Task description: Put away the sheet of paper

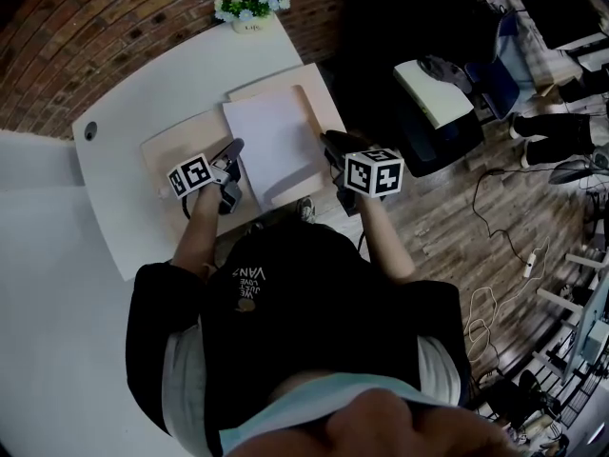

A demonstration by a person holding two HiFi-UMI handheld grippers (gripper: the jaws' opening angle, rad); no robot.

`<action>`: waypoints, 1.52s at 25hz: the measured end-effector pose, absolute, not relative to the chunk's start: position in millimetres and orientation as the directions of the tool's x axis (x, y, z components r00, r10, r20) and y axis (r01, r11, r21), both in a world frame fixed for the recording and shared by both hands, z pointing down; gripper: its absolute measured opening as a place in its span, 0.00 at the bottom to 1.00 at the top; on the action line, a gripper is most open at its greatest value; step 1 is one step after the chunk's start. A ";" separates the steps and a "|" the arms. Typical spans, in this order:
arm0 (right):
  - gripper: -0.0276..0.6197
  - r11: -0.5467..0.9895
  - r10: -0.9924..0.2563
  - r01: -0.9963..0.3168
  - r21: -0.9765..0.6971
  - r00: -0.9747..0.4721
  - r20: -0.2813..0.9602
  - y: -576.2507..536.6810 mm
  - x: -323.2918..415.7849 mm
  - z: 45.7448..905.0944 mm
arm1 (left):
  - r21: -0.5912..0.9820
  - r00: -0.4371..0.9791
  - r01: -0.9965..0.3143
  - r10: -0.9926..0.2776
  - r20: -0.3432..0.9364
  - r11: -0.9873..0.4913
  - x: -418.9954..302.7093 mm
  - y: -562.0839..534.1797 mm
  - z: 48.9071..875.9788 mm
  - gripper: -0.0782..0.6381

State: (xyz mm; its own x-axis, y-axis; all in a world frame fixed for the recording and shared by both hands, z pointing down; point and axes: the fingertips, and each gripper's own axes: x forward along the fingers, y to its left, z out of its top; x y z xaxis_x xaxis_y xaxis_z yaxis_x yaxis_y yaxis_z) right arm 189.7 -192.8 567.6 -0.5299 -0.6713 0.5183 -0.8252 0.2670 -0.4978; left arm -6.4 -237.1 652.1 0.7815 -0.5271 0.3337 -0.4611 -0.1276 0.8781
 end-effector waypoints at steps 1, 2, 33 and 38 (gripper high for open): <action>0.16 0.270 -0.670 -0.824 -0.498 -0.532 0.517 -193.5 190.7 567.7 | 0.880 0.781 -0.458 -0.530 0.331 -0.124 -4.5 -237.2 652.2 0.11; 0.16 0.273 -0.669 -0.823 -0.499 -0.535 0.516 -194.2 191.7 567.7 | 0.882 0.780 -0.455 -0.531 0.330 -0.120 -2.8 -237.2 652.5 0.11; 0.16 0.324 -0.637 -0.804 -0.499 -0.575 0.513 -214.4 220.6 568.7 | 0.925 0.760 -0.380 -0.566 0.318 0.010 39.1 -242.6 665.4 0.11; 0.16 0.327 -0.638 -0.803 -0.498 -0.576 0.511 -217.1 223.2 569.3 | 0.930 0.762 -0.367 -0.569 0.309 0.014 49.7 -246.3 666.0 0.11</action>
State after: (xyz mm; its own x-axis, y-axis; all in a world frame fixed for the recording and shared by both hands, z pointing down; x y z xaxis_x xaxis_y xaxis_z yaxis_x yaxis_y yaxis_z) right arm 223.2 -217.1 569.3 -0.5761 -0.6377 0.5113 -0.8034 0.3266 -0.4978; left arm 49.7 -246.3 666.0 0.7617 -0.5694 0.3093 -0.3672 0.0140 0.9301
